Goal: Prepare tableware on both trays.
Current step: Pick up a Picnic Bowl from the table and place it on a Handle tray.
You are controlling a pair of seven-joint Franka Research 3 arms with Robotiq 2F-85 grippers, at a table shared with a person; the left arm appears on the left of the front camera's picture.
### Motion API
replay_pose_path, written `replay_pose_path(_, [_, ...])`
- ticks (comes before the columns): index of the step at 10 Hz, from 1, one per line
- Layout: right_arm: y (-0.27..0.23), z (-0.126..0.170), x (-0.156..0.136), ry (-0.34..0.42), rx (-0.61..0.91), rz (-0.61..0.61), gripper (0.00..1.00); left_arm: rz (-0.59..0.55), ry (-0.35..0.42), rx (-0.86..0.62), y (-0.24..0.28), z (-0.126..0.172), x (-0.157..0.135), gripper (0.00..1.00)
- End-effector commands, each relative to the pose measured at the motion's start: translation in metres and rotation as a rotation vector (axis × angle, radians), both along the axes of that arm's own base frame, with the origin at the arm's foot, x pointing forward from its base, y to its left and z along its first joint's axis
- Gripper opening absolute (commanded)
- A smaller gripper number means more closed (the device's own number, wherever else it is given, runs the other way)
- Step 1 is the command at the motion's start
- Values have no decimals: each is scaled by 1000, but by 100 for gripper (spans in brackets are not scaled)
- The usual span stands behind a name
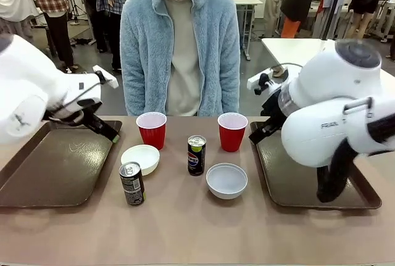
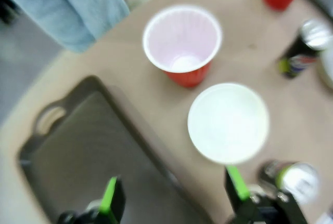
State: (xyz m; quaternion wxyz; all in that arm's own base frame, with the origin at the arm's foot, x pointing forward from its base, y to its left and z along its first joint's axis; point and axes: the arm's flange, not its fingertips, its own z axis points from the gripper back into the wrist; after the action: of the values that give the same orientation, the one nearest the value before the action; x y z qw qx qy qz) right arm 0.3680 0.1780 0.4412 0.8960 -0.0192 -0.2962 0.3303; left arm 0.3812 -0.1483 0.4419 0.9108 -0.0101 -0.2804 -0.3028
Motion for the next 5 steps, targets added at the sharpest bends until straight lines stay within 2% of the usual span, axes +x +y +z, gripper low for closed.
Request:
replay_pose_path(1, [-23,27,-91,40,-45,-39,100,-45,75,14,32,37,-79,100])
replay_pose_path(2, [-38,25,-118,156,-26,-50,100,-114,206,26,43,33,-98,100])
replay_pose_path(3, [-47,15,-138,236,-19,-57,100,-133,295,44,52,29,-111,100])
replay_pose_path(5, [-53,-14,-164,374,-13,-50,100,-126,352,52,60,21,-130,100])
